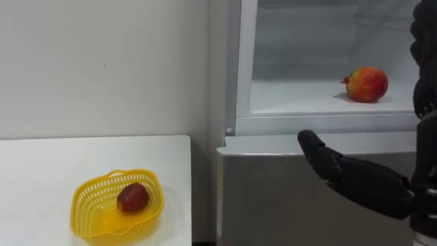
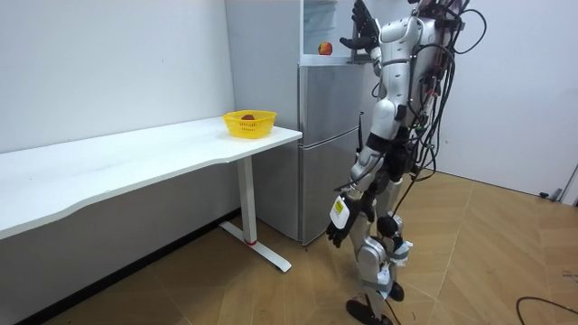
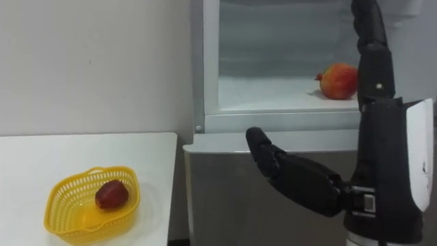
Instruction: Retrieve from the upper fridge
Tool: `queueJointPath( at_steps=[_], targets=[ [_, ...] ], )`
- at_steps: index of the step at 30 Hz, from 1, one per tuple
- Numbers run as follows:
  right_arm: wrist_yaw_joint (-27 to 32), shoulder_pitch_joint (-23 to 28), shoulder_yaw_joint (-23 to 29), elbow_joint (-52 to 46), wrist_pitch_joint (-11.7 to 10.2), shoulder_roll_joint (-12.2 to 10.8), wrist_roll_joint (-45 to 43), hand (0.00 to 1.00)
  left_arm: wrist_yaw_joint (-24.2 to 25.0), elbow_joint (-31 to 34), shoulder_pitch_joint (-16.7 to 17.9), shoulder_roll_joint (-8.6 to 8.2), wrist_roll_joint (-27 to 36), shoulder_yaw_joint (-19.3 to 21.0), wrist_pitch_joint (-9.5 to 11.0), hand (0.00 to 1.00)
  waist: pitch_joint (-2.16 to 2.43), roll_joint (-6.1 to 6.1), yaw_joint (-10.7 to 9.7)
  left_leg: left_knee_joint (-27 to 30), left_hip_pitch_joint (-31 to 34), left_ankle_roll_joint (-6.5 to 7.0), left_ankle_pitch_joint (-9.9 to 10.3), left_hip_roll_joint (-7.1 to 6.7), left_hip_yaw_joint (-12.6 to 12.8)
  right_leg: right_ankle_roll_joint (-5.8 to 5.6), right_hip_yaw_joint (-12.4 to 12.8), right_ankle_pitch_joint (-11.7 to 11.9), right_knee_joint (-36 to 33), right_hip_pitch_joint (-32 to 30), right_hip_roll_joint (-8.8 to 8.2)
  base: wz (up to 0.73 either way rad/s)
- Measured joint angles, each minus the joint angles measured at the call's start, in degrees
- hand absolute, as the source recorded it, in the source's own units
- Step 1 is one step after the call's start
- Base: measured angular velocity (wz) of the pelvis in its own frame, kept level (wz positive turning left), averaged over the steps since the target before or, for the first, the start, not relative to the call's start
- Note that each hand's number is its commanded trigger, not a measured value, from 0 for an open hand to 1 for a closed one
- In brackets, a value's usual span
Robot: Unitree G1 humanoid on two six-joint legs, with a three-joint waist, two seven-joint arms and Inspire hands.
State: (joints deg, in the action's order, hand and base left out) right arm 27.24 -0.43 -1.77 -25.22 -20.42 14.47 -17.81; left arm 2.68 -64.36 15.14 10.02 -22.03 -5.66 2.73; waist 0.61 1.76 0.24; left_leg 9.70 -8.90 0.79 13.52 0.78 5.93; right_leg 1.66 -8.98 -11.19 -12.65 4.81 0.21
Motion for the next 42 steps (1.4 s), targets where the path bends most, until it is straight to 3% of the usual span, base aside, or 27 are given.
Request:
queueJointPath(
  at_steps=[6, 13, 20, 28, 31, 37, 42],
  targets=[
    [0.01, -0.28, 4.35, 3.54, 0.42, 0.01, 2.88, 0.0, 0.31, -0.02, 0.38, 0.06, -0.09, 0.39, -0.05, 0.0, -0.54, 0.38, 0.24, -0.05, -0.53, 0.0, 0.0, -0.06, 0.07, -0.06, 0.24, -0.06, 0.49, 0.16, 0.03, -0.02],
    [2.62, -4.34, 10.48, 8.72, 1.58, 0.99, 2.5, 0.0, 1.48, 0.33, 0.43, 0.11, -1.13, 2.76, -0.76, 0.0, -0.65, 1.49, 0.2, -0.09, 0.7, 0.0, -0.01, -0.06, -0.54, -0.05, -0.82, -0.04, 0.87, 0.04, 0.03, 0.05],
    [5.14, -12.69, 10.97, 15.96, 3.62, 5.87, 8.46, 0.0, 1.96, 0.6, 0.44, 0.55, -0.96, 2.69, -0.98, 0.0, -0.75, 2.25, 1.49, -0.01, 0.68, -0.02, -0.04, -0.06, -2.02, -0.05, -2.25, -0.04, 1.24, 0.31, -0.05, 0.07],
    [6.72, -18.35, 10.95, 22.56, 4.5, 6.26, 10.64, 0.0, 2.84, 0.5, 0.7, 1.4, -0.76, 2.25, -1.23, 0.0, -0.84, 3.07, 1.86, -0.04, 0.17, -0.02, -0.04, -0.08, -3.49, -0.06, -4.21, -0.04, 2.04, 1.83, -0.2, 0.1],
    [5.64, -21.13, 12.12, 25.37, 6.36, 6.54, 13.39, 0.0, 3.88, 1.31, 0.78, 1.22, -1.18, 2.97, -1.82, 0.0, -0.96, 3.36, 1.74, -0.01, 0.83, -0.03, -0.04, -0.18, -3.61, -0.06, -5.23, -0.04, 2.01, 1.41, -0.39, 0.07],
    [1.62, -23.22, 12.02, 26.87, 9.7, 9.6, 16.41, 0.0, 4.78, 2.62, 1.3, 1.45, -1.15, 5.59, -3.18, 0.0, -0.74, 3.66, 2.73, 0.38, 1.34, -0.03, -0.05, -0.36, -3.82, -0.06, -5.22, -0.04, 1.88, 1.12, -0.56, 0.01],
    [-0.21, -24.37, 11.64, 33.64, 10.65, 11.84, 18.15, 0.0, 5.35, 4.01, 1.32, 1.98, -1.14, 5.55, -3.69, 0.0, -0.68, 4.49, 3.58, 1.18, 1.41, -0.02, -0.05, -0.47, -4.53, -0.05, -5.74, -0.04, 1.81, 1.27, -0.74, 0.05]
  ],
)
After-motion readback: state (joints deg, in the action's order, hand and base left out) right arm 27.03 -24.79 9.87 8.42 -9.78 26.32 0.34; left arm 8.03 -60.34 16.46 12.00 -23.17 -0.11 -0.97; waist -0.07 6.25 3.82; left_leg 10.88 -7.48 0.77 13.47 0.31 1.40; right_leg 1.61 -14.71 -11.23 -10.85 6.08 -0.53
